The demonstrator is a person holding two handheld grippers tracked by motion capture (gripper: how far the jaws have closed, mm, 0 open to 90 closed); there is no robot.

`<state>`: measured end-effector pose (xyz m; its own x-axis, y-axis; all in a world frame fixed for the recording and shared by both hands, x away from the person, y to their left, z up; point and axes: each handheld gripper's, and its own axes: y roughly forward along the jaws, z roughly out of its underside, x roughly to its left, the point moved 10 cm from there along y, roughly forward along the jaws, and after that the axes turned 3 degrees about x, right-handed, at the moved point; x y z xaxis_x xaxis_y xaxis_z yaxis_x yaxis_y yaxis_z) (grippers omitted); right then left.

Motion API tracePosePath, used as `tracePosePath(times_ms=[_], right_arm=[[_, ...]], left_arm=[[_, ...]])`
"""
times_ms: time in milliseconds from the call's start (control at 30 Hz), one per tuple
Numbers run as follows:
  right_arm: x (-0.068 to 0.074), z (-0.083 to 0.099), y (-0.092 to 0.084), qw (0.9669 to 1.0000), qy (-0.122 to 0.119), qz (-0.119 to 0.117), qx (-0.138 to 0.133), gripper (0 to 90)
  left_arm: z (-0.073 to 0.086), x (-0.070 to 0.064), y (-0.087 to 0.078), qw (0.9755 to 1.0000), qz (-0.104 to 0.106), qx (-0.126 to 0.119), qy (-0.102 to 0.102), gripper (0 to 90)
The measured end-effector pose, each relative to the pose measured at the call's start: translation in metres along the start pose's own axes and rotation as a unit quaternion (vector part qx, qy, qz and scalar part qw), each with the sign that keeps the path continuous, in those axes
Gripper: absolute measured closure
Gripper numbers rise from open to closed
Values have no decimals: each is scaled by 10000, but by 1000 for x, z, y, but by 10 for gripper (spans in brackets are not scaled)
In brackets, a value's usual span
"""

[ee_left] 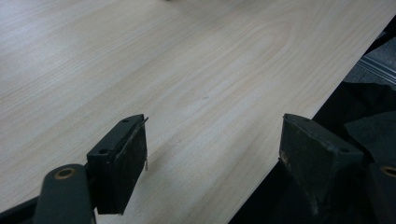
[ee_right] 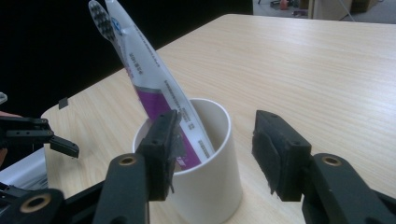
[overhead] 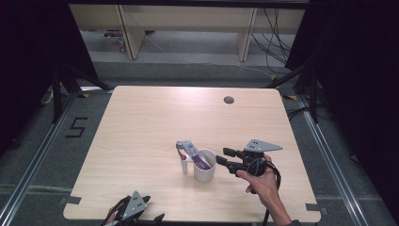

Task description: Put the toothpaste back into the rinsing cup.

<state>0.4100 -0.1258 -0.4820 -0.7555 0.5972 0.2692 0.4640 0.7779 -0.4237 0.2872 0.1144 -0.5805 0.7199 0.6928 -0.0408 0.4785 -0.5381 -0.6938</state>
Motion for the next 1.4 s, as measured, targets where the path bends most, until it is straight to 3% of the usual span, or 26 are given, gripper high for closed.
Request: tracePosePath(times_ms=[33,100,133,167,200,267,333,367,533,567,600,633,667,700,733,800,833,1000,1033,1133,1167,1400], right_arm=[[0,2,-2,9999,106,3,51,490],[-4,2,-5,10000,2,7,5,486],[-4,3,-8,9999,153,59,-1,480],[-8,3,-9,10000,16,93,-13,474],[-7,4,-11,9998,199,100,12,470],[-13,5,-14,9998,41,178,-55,464],[-12,9,-19,9993,319,190,52,457],[-16,8,-20,9997,148,192,-36,451],[-18,12,-28,9993,302,234,-24,442],[-21,11,-28,9995,174,256,-80,439],[-20,13,-30,9993,260,264,-57,435],[-23,13,-31,9993,200,303,-75,432],[-21,13,-32,9990,325,295,-57,431],[-23,14,-33,9993,181,318,-78,427],[-21,16,-35,9990,329,294,-5,417],[-21,16,-36,9990,349,288,-71,394],[-25,16,-37,9991,233,341,-92,380],[-27,23,-43,9982,399,438,-59,316],[-29,24,-43,9984,296,478,-53,305],[-31,29,-46,9979,375,526,-7,268],[-33,29,-46,9979,302,576,-51,264],[-34,39,-51,9965,541,630,1,222]], left_arm=[[0,0,0,10000,-2,0,0,230],[0,0,0,10000,-3,2,-1,230],[0,0,0,10000,-4,2,-2,230],[0,0,0,10000,-4,1,-6,230],[0,0,0,10000,3,-26,-9,230],[0,1,0,10000,-2,-25,-2,230],[-1,1,0,10000,-4,-25,-6,230],[-1,1,0,10000,-7,-27,-6,230],[-1,1,1,10000,-7,-53,-38,230],[-1,1,1,10000,-9,-52,-33,230],[-1,1,1,10000,-8,-54,-36,230],[-1,1,1,10000,-8,-49,-37,230],[-1,1,1,10000,-11,-50,-42,230],[0,3,0,10000,-51,-3,14,230],[0,3,0,10000,-59,-5,19,230],[0,3,0,10000,-61,4,34,230],[0,3,0,10000,-62,3,35,229],[0,4,-1,10000,-78,-4,30,229],[-1,3,-1,10000,-83,-16,29,229],[-1,4,-1,10000,-82,-3,35,227],[-2,3,0,10000,-42,-42,-8,227],[-2,2,-1,10000,-38,-43,-17,226]])
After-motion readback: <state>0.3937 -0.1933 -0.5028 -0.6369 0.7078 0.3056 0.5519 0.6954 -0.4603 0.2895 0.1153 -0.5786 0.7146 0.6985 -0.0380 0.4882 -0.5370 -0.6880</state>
